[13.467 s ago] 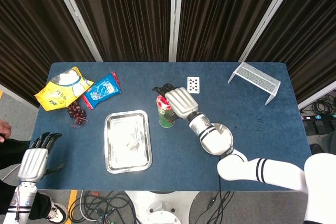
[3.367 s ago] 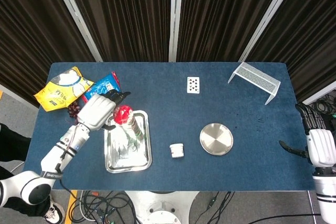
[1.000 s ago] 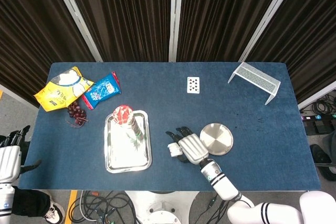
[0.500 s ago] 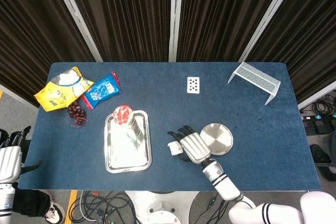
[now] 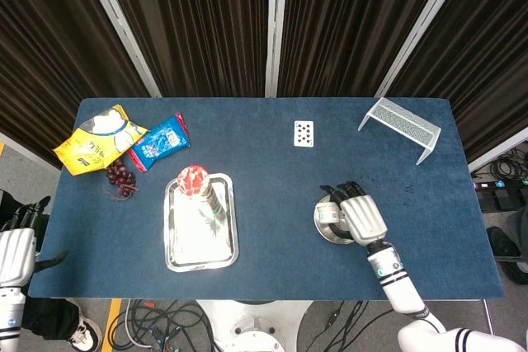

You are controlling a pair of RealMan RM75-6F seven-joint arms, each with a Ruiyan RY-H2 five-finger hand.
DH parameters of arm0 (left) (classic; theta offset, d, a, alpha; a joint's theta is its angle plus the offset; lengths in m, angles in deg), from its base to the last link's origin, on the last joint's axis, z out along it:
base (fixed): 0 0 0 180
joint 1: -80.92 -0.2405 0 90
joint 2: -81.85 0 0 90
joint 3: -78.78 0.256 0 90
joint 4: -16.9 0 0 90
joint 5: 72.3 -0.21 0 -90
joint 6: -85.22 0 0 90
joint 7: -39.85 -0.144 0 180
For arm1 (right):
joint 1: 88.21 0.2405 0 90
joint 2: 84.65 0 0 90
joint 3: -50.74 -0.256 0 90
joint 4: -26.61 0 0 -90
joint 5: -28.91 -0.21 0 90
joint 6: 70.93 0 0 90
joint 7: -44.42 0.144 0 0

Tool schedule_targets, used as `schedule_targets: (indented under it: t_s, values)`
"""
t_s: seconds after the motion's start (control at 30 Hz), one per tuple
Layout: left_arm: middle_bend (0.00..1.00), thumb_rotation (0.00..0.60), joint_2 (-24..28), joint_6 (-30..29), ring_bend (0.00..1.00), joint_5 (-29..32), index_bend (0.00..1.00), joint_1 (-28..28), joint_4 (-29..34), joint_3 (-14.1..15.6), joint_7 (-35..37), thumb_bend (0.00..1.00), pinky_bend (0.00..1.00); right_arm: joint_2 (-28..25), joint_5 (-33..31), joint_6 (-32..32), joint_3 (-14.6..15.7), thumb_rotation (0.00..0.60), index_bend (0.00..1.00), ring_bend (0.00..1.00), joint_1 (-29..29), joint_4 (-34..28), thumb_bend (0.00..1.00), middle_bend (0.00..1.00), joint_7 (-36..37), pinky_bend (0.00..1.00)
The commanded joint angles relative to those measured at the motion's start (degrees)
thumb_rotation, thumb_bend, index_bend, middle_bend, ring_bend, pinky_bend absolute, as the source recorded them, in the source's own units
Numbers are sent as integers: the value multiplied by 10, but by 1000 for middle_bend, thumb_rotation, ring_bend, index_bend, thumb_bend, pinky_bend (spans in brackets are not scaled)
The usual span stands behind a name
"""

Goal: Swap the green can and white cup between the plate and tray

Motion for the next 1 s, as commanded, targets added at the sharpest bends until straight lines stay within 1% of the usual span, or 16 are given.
schedule_targets:
  t_s: [0.03,0.13,0.17,0.2,0.23,0.27,0.3,0.33,0.4,0.5,0.57,0.63,0.73,0.83,0.9,1.0]
  values:
    - [157,600,1,3,129,0,100,0,3,-1,-3,58,325,-9,-10,-1,7,600,178,197,-12,16,225,539,18,167]
    - [157,600,2,6,129,1,101,1,5,-2,-8,58,325,-15,-19,-20,12,600,158,188,-13,23,212,527,29,145]
    - [157,600,2,7,130,1,101,1,5,-2,-10,58,325,-16,-20,-25,12,600,135,171,-11,24,203,507,33,132]
    - [157,600,2,7,130,1,101,1,5,-3,-11,58,325,-17,-20,-29,12,600,97,134,-10,26,192,463,36,109]
    - [157,600,1,6,127,1,101,0,5,-3,-12,58,325,-18,-20,-35,13,600,61,90,-8,29,184,404,39,82]
    - [157,600,1,6,122,2,100,0,5,-4,-13,58,324,-20,-22,-42,15,600,27,42,-7,29,167,307,39,46]
    - [157,600,0,6,118,2,101,-1,5,-4,-12,57,324,-26,-26,-54,16,600,11,20,-4,26,151,237,36,26]
    - [157,600,-1,6,112,2,101,-1,4,-4,-10,58,324,-29,-29,-59,16,600,0,1,-2,23,123,141,34,5]
    - [157,600,-3,9,110,1,100,0,4,-6,-7,57,323,-38,-28,-60,16,600,0,0,-2,15,63,29,35,0]
    - [157,600,-4,10,110,3,100,-1,4,-7,-4,56,323,-53,-22,-44,15,600,0,0,-11,1,23,0,41,0]
    - [157,600,-4,11,110,0,100,-2,4,-5,3,56,323,-68,-14,-30,18,600,0,0,-19,-13,19,0,49,0]
    - [157,600,-4,11,110,-12,100,-3,3,0,17,56,319,-89,4,0,25,600,0,0,-37,-31,16,0,61,0]
    - [157,600,-5,3,110,-36,105,-6,-5,7,37,54,308,-117,45,74,45,600,0,0,-80,-50,1,0,71,0]
    - [157,600,-9,-11,110,-69,113,-11,-25,18,52,54,307,-134,75,158,67,600,0,0,-134,-50,0,0,55,0]
    - [157,600,-15,-21,106,-89,121,-15,-44,26,56,56,298,-136,77,209,78,600,0,0,-173,-47,3,0,45,0]
    - [149,600,-26,-26,87,-112,131,-16,-69,37,51,57,267,-140,75,247,88,600,0,0,-211,-41,9,0,53,0]
